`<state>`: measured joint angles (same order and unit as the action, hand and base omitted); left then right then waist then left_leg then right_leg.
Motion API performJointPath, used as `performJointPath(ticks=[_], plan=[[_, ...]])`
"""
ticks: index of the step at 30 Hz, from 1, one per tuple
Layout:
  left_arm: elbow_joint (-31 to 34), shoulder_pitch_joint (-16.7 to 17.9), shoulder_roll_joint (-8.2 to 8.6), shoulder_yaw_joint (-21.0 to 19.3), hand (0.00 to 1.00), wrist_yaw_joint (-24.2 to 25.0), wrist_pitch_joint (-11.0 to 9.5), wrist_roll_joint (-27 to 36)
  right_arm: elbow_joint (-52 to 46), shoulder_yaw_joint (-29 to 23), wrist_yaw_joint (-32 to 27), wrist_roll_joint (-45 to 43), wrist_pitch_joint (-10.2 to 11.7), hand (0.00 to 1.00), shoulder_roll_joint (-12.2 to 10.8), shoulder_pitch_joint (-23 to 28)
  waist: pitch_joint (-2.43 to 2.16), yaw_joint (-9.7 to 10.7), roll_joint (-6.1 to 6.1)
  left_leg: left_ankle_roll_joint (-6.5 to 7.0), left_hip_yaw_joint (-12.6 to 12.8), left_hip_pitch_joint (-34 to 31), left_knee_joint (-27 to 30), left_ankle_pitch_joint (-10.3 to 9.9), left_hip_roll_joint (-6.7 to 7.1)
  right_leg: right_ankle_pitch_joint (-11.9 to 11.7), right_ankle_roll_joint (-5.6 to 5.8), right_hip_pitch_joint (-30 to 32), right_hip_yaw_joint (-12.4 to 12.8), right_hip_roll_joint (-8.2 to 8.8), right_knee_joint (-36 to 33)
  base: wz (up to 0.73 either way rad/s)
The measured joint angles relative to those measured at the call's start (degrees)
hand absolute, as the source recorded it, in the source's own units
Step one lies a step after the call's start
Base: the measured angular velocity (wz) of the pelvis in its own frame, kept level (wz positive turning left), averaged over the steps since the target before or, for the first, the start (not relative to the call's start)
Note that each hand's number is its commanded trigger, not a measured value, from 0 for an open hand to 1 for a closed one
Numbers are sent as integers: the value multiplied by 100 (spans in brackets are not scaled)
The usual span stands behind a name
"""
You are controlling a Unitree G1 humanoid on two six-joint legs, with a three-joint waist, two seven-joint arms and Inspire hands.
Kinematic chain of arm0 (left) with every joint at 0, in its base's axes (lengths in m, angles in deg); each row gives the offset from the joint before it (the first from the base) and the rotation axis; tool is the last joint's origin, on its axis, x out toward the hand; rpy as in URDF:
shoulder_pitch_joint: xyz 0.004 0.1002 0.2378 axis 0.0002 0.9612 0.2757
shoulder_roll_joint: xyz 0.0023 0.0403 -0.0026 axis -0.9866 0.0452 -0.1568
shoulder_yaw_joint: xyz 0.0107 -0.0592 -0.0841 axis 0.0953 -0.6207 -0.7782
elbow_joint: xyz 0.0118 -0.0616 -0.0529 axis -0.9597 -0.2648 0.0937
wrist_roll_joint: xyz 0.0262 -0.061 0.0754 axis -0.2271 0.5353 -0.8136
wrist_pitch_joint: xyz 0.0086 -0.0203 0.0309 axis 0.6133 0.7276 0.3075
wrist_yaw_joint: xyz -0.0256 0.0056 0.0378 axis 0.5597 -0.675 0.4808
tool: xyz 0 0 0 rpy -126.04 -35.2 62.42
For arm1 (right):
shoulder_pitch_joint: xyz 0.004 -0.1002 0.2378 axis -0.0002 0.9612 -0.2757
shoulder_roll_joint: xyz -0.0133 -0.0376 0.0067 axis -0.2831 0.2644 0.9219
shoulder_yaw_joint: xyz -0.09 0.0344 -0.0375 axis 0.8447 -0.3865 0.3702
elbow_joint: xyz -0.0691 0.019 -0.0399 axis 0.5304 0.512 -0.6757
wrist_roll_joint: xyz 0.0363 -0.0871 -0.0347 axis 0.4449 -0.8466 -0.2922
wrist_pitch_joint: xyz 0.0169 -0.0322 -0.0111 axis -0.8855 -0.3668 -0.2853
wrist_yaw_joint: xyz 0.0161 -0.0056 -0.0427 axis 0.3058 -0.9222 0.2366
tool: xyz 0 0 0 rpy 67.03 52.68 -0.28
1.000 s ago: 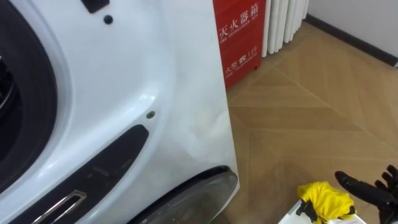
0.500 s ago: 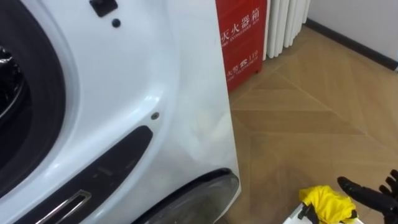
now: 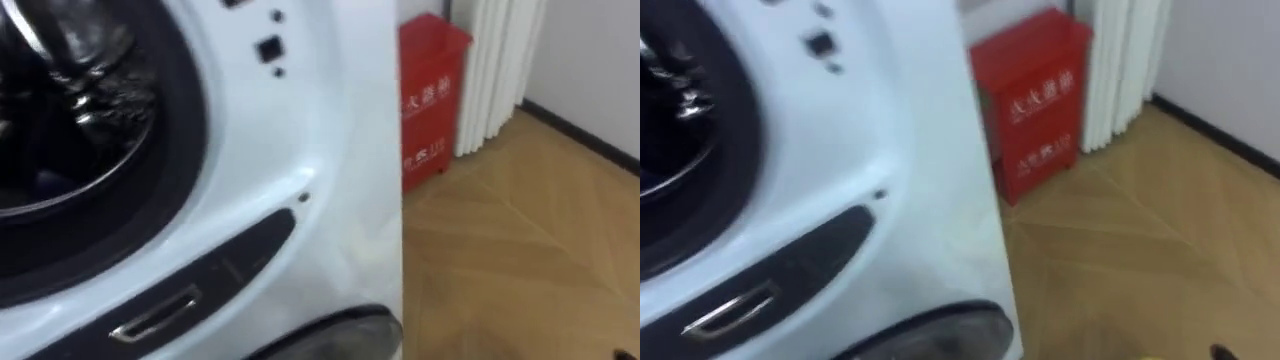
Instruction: Pick clothes from washing machine
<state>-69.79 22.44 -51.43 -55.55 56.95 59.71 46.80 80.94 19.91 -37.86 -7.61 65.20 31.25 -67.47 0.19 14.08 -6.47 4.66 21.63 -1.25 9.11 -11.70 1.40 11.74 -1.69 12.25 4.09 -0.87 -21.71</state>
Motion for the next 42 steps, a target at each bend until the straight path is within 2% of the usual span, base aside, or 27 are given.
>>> performJointPath(ticks=[1,2,3,5,8,11,13,14,18,21,22,24,26,31,35,37,38,42], plan=[[24,26,12,-63,0,-63,-49,-108,103,-54,-137,195,20,0,-84,4,-6,-78,128,-4,-90,77,-9,2,-1,10,-7,-129,-68,5,64,42],[28,32,57,-131,0,-93,-62,-126,256,-30,-204,304,30,0,-114,2,-43,-105,204,-7,-191,95,-12,4,-15,-8,-16,-243,-199,22,200,43],[42,27,87,-182,0,-101,-62,-126,336,-30,-227,362,31,0,-137,5,-55,-120,247,-9,-251,103,-10,6,-20,-27,-22,-295,-279,36,259,52],[70,-11,112,-262,0,-168,-63,-152,657,-29,-311,603,29,0,-282,21,-38,-208,446,-16,-476,203,-19,10,-22,-38,-17,-569,-463,55,471,51],[58,-18,160,-413,0,-201,-59,-169,1235,-18,-300,630,20,0,-404,14,-55,-362,581,-28,-689,350,-59,4,-19,-57,-7,-902,-653,66,758,37],[-100,3,196,-639,0,-196,-62,-186,1796,-19,-237,690,10,0,-584,7,-24,-519,690,-40,-905,448,-89,-4,-2,-64,-3,-1155,-815,80,951,30],[-152,12,237,-807,0,-182,-58,-302,2022,-20,-217,703,-68,0,-688,-9,-24,-570,703,-41,-1081,465,-95,-4,20,-65,0,-1255,-906,92,1038,31],[-162,15,273,-925,0,-154,-48,-400,2066,-17,-196,693,-141,0,-752,27,-18,-661,715,-41,-1104,466,-100,-4,25,-65,0,-1285,-902,92,1087,21],[-225,54,349,-1137,0,-141,-15,-655,2091,151,4,165,-279,0,-880,2,-4,-797,726,-41,-1239,488,-100,-4,29,-66,2,-1358,-1053,102,1124,12],[-345,12,431,-1341,0,-138,-14,-709,2248,457,289,-427,-316,0,-952,-110,17,-983,768,-52,-1348,582,-97,-11,31,-69,4,-1517,-1057,92,1218,8],[-381,15,466,-1391,0,-143,-14,-776,2248,619,431,-666,-334,0,-978,-130,3,-1017,763,-69,-1421,598,-89,-20,27,-68,4,-1540,-1068,87,1218,4],[-384,21,502,-1393,0,-142,-11,-864,2245,907,640,-949,-368,0,-990,-183,13,-1142,753,-70,-1421,594,-86,-21,21,-69,3,-1531,-1068,80,1215,2],[-382,22,503,-1392,0,-159,-5,-875,2236,1405,922,-1281,-415,0,-997,-222,10,-1282,745,-81,-1424,598,-84,-27,11,-72,-2,-1540,-1072,72,1207,0],[-466,27,506,-1440,0,-236,-5,-1035,2267,1879,1346,-2066,-486,0,-1061,-216,16,-1435,727,-81,-1462,604,-86,-28,28,-76,-8,-1565,-1059,75,1210,4],[-521,36,506,-1471,0,-355,-5,-1067,2316,2278,1632,-2513,-486,0,-1079,-138,31,-1448,721,-79,-1492,609,-93,-30,31,-78,-4,-1581,-1066,72,1215,2],[-573,15,526,-1469,0,-385,-14,-1157,2443,2368,1780,-2598,-480,0,-1079,-161,31,-1456,719,-81,-1493,621,-92,-31,27,-79,-5,-1612,-1065,66,1214,0],[-631,5,545,-1469,0,-395,-15,-1156,2533,2433,1854,-2598,-482,0,-1079,-167,51,-1465,706,-91,-1492,659,-91,-40,22,-80,-6,-1617,-1065,63,1214,0],[-768,-31,552,-1471,0,-399,-16,-1163,2751,2526,2061,-2595,-492,0,-1089,-124,51,-1467,699,-128,-1503,665,-62,-69,-9,-80,-6,-1638,-1075,14,1210,0]])
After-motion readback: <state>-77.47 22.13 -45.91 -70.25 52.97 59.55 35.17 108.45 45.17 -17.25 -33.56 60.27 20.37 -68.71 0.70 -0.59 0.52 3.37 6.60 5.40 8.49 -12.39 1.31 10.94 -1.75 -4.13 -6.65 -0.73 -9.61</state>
